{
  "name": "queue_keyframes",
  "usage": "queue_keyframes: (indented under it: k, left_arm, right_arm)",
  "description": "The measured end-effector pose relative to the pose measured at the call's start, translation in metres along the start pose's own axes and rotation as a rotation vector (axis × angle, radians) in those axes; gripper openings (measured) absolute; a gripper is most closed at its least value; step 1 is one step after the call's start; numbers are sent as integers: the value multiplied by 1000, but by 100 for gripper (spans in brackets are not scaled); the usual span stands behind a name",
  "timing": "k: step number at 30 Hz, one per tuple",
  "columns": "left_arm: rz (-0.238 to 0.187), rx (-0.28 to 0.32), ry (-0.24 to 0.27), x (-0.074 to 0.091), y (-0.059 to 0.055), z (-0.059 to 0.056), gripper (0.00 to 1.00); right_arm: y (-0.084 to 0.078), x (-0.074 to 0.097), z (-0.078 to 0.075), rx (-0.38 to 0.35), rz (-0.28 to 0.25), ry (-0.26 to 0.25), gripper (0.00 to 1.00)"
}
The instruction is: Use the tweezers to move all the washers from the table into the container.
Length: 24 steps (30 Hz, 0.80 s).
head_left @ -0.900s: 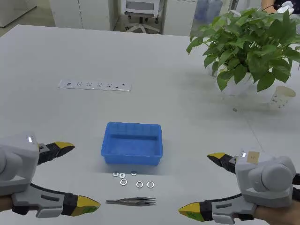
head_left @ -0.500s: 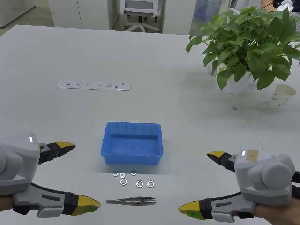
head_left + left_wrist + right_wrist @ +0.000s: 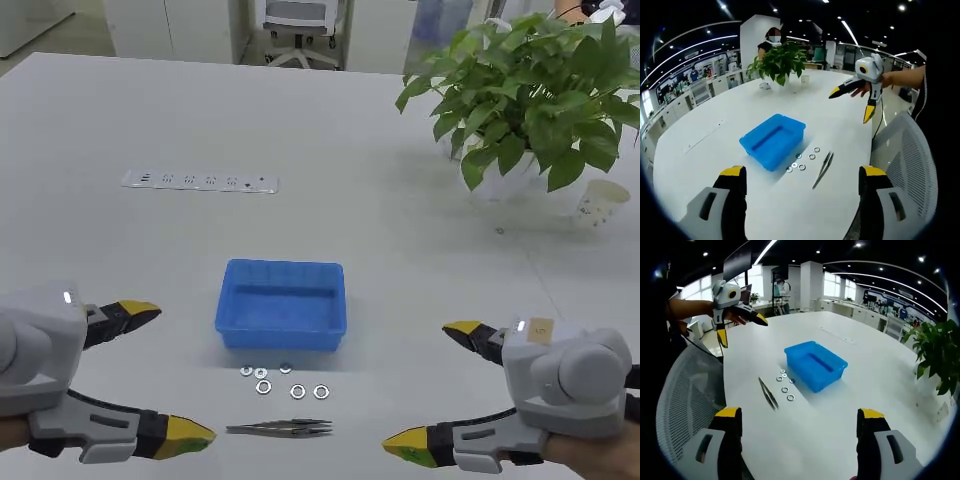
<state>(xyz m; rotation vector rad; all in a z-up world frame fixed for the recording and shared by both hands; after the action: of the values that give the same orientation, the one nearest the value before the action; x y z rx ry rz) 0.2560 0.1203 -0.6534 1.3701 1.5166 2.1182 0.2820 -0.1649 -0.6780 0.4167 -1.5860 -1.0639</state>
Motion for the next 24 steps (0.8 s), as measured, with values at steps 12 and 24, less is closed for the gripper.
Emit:
queue_keyframes:
  k: [12,24]
  left_arm:
    - [7,-14,-2,0,-1,-1,97]
    - [8,-21,-5,-3,0,0,97]
  right_arm:
    - [2,0,0,20,2,6,95]
    - [3,-2,-2,32,8,10,93]
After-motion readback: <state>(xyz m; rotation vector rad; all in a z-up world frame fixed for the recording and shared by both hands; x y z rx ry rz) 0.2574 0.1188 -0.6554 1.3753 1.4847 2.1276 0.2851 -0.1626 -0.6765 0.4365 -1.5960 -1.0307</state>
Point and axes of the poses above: the centre of the closed fingertips' face, and the gripper's own axes: x roughly backward along the fingers, z roughly to its left, y roughly out of its top, the point moved 6 cm from there along x, roughly backward along the fingers, and after that the axes turned 5 degrees about y, right-handed, at the moved point
